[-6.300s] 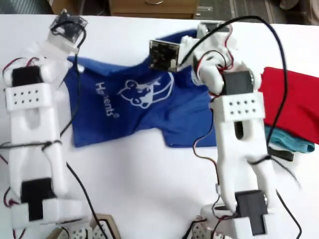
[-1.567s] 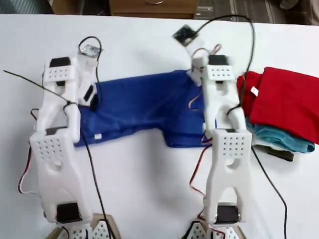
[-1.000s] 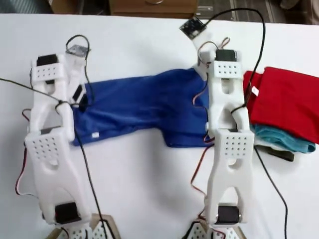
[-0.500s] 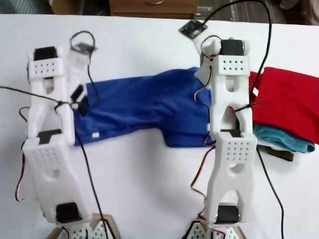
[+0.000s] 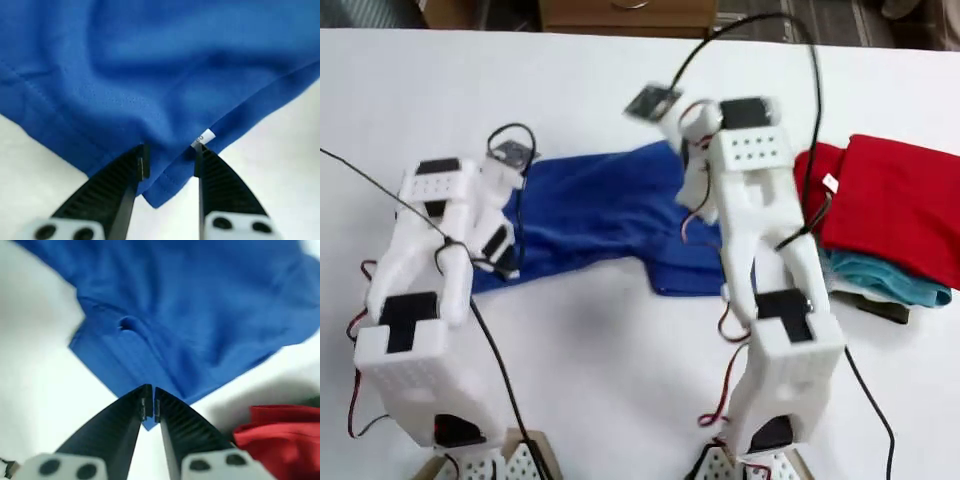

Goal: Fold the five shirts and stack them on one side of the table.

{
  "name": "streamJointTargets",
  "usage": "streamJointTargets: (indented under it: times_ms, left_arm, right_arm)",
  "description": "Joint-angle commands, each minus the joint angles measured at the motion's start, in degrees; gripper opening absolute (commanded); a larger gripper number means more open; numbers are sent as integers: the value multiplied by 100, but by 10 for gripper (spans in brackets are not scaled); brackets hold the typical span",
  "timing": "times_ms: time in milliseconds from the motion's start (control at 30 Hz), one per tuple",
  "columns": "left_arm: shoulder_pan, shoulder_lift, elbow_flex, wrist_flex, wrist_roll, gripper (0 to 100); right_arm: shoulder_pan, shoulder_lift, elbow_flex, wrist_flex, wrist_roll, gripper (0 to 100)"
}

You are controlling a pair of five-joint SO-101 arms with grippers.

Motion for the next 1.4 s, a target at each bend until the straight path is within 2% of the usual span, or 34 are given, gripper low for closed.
streamJointTargets:
  times_ms: [0, 200, 467, 667, 800, 1200, 1267, 1367]
  left_arm:
    - [53, -281, 163, -273, 0, 172]
    - [18, 176, 321, -756, 0, 172]
    - [18, 316, 259, -791, 264, 172]
    - [35, 334, 259, -800, 246, 172]
    - [35, 343, 259, -800, 246, 172]
    - [35, 343, 259, -800, 246, 172]
    - [35, 343, 259, -800, 246, 172]
    - [35, 343, 259, -800, 246, 172]
  right_arm:
    - [-198, -1033, 1433, -629, 26, 23]
    - [-330, -1921, 3578, -2070, 26, 23]
    - [145, -1701, 3798, -3257, 26, 37]
    - [-154, -1367, 3815, -3134, 202, 194]
    - [-303, -1156, 3824, -3020, 475, 171]
    - [-303, -734, 3807, -3002, 580, 168]
    - [-295, -734, 3807, -3002, 580, 133]
    - [-295, -778, 3815, -2985, 580, 21]
